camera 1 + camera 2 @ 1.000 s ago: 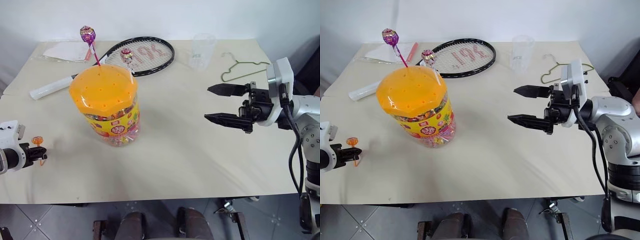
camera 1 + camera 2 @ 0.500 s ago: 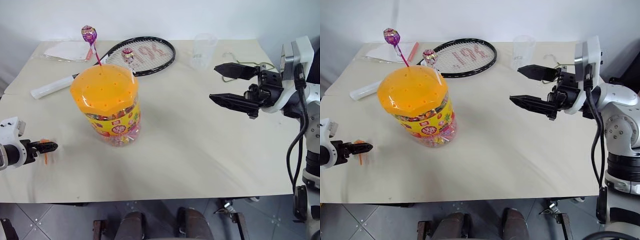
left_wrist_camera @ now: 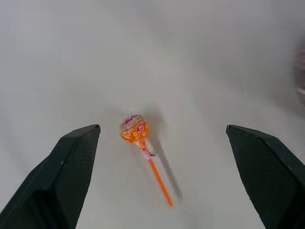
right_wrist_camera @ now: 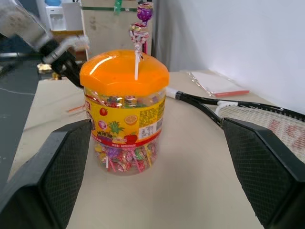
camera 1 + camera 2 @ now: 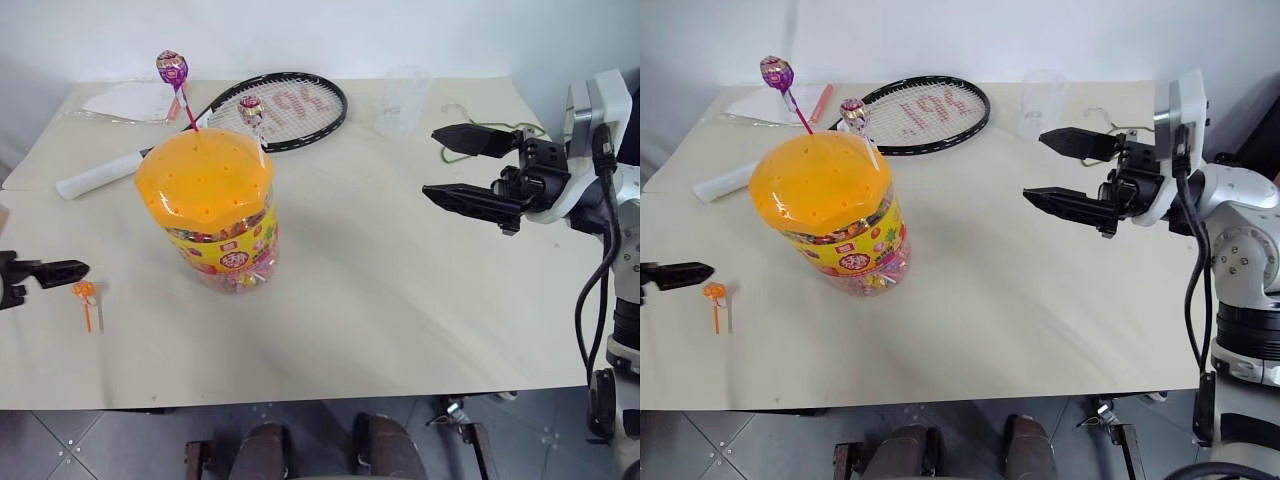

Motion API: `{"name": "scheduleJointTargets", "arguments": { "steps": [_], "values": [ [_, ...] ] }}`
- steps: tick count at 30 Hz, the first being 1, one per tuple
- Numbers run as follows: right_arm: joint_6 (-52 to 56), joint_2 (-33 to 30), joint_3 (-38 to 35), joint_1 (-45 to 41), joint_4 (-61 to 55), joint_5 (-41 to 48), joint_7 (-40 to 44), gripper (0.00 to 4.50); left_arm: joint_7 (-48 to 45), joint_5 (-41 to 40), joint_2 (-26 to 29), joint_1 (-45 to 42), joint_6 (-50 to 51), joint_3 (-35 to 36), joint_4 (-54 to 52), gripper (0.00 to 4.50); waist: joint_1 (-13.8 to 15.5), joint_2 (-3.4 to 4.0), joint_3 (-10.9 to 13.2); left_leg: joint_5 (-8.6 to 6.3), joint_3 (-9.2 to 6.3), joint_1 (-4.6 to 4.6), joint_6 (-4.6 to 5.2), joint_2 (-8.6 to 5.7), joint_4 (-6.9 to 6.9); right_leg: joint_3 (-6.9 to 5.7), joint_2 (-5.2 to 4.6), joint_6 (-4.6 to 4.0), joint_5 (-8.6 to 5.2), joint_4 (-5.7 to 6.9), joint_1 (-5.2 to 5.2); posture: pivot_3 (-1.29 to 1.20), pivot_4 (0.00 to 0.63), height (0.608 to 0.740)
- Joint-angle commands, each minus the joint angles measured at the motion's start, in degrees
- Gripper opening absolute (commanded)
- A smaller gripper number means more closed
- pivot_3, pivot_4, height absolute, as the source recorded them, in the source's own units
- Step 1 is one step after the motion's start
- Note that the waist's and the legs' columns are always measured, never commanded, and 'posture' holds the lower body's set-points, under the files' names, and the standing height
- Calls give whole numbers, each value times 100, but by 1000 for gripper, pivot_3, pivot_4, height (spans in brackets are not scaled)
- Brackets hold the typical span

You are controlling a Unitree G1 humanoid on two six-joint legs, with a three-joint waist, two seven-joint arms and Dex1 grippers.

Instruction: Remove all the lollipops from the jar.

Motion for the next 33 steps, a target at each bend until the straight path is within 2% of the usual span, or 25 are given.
{"name": "scheduleJointTargets", "arguments": {
  "steps": [1,6,12,18,24,33],
  "values": [
    [11,-181,-113,-90,-239,15,2,4500,-880,-302,-1,-162,-1191,822,-99,4494,9,2,1,0,8,0,0,1,0,-1,0,0,0,0,0,0,150,740],
    [126,-18,160,-309,-553,33,-168,4500,-1913,-698,-224,-524,-2639,853,366,4494,16,4,2,-1,10,0,-1,1,8,-2,0,-1,0,4,2,0,150,740],
    [357,390,476,-746,-735,117,-526,4500,-2615,-1054,-513,-830,-3555,763,912,4494,-13,4,2,0,15,0,-1,2,7,-2,2,-1,0,8,-1,0,150,740],
    [202,880,838,-1106,-461,-219,-702,4500,-3465,-1498,-825,-1053,-4300,757,1272,4494,-9,3,2,-1,15,-1,0,2,15,-3,3,-1,0,11,-1,0,150,740],
    [22,1689,1633,-1623,507,-1001,-898,4500,-3936,-1528,-862,-752,-4606,692,1403,4494,-83,2,1,-1,14,-2,1,3,26,-3,3,-1,0,22,-1,0,150,740],
    [-407,2736,1573,-2392,1931,-1270,-759,4500,-3876,-1726,-985,-134,-4661,1051,1003,4494,-185,2,1,-1,10,-5,1,6,24,-6,4,-1,0,25,-5,0,150,740]
  ]
}}
